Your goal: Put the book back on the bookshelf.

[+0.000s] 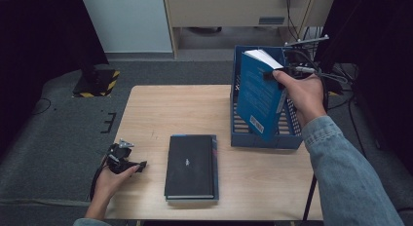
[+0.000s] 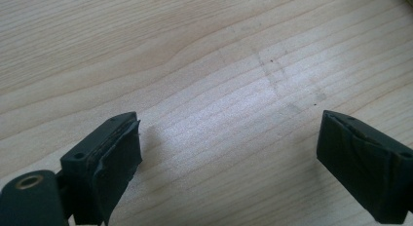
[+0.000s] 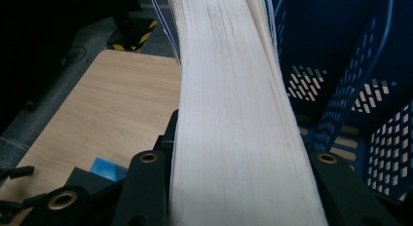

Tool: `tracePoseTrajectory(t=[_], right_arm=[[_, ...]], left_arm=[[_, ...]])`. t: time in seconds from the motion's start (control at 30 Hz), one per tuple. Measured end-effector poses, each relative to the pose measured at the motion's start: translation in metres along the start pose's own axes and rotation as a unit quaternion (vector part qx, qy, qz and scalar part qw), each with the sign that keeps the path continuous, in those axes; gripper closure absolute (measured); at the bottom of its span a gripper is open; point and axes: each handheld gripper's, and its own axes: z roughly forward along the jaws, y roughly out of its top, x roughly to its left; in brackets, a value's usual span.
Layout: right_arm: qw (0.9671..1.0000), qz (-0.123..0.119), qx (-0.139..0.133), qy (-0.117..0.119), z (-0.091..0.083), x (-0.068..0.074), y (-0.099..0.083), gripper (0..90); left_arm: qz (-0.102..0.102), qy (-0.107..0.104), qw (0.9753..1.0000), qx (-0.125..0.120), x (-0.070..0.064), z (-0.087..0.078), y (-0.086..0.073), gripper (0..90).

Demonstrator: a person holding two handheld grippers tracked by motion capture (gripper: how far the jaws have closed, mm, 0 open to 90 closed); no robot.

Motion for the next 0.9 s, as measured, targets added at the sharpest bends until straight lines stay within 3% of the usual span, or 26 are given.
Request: tracePoseTrajectory(t=[0.23,0.7,0.9], right_arm=[[0.9993,0.016,-0.024,-0.022,0.006,0.004,0.0,59.6],[0.9996,0.008,-0.012,-0.023,0.02,0.009,-0.001,59.7],[0.999,0.026,-0.021,-0.03,0.027,0.003,0.001,59.6]], left_arm=[[-0.001,0.0,1.0,0.004,0.0,0.002,-0.001,8.5],[0.004,0.005,1.0,0.004,0.001,0.0,0.0,8.7],[0.005,0.006,1.0,0.003,0.0,0.0,0.0,8.7]])
